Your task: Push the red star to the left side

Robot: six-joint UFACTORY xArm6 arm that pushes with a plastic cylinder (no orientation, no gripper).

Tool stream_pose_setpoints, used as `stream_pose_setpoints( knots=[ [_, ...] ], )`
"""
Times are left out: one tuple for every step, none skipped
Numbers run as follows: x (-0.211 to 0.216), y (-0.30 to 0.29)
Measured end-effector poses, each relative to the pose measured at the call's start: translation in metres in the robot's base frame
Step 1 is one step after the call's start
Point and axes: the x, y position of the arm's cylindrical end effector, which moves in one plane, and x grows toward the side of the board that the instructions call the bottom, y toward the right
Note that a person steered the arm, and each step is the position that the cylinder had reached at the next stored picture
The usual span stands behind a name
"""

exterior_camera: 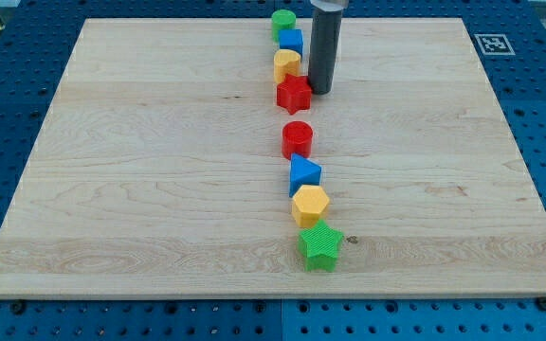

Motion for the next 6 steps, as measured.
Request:
stream_pose_setpoints(
  knots=[
    [0.006,0.000],
    [0.009,0.000],
    [0.009,-0.004],
    [0.009,-0.013],
    [0.009,-0.018],
    [0.009,-0.018]
  ],
)
